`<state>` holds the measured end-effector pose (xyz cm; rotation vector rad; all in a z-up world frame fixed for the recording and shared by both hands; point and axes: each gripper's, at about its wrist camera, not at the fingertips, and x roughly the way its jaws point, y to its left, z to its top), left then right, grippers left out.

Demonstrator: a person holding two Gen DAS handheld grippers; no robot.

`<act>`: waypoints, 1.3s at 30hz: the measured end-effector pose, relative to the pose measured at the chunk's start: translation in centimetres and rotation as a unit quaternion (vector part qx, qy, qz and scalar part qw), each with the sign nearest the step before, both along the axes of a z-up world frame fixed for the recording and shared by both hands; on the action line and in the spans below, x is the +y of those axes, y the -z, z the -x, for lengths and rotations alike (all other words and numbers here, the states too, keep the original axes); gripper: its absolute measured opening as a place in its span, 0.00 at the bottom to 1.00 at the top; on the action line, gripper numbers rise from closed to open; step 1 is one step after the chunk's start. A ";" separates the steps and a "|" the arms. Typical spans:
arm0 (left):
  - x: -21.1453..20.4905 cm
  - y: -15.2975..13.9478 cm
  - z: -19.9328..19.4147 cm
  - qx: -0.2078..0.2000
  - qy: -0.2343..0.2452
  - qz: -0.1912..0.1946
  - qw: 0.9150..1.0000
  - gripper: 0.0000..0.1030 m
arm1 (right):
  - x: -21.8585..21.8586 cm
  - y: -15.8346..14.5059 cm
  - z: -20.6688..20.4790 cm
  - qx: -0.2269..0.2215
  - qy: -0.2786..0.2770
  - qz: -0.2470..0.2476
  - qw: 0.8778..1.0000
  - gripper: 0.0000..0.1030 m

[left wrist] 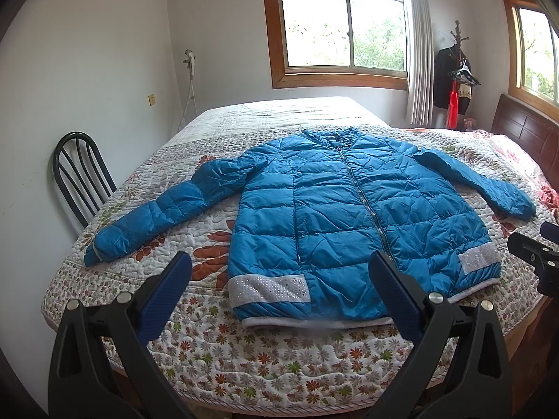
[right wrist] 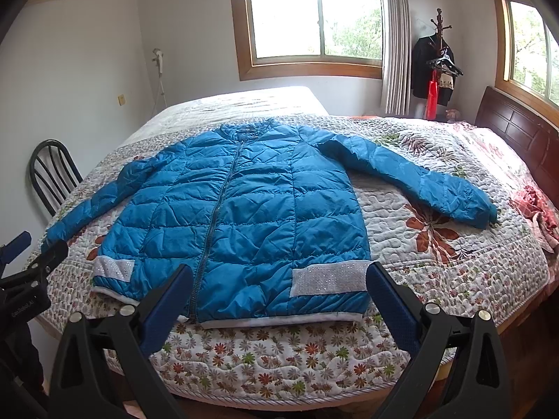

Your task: Fold large clothes

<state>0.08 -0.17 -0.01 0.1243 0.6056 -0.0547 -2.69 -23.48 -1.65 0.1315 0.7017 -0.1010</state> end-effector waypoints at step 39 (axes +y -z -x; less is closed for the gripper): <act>1.1 1.1 -1.9 0.019 -0.006 0.008 1.000 0.97 | -0.9 1.2 -2.3 0.018 -0.018 -0.021 0.999 0.96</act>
